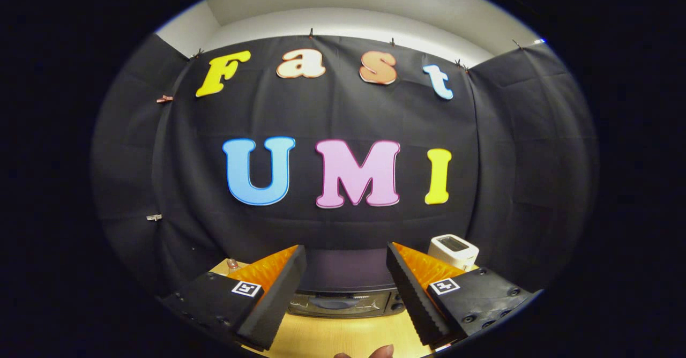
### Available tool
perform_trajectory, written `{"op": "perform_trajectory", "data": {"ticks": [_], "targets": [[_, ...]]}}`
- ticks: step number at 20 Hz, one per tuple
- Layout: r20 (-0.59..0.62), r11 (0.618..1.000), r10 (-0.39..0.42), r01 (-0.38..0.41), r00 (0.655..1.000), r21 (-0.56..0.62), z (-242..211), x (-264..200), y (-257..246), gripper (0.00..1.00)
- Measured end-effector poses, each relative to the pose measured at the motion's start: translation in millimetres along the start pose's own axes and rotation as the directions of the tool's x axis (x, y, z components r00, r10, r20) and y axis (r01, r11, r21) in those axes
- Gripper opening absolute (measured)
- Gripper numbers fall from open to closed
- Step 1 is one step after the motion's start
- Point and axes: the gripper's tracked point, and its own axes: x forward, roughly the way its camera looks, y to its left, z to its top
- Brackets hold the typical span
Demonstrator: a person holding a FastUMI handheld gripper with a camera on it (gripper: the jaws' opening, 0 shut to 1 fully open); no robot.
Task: Open the toaster oven, put the food inside, and close the toaster oven door.
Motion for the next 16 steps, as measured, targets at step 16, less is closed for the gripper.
{"op": "perform_trajectory", "data": {"ticks": [16], "targets": [[-0.374,0.999,-0.032,0.039,0.927,0.012,-197.9,121.2,8.9,0.99]]}}
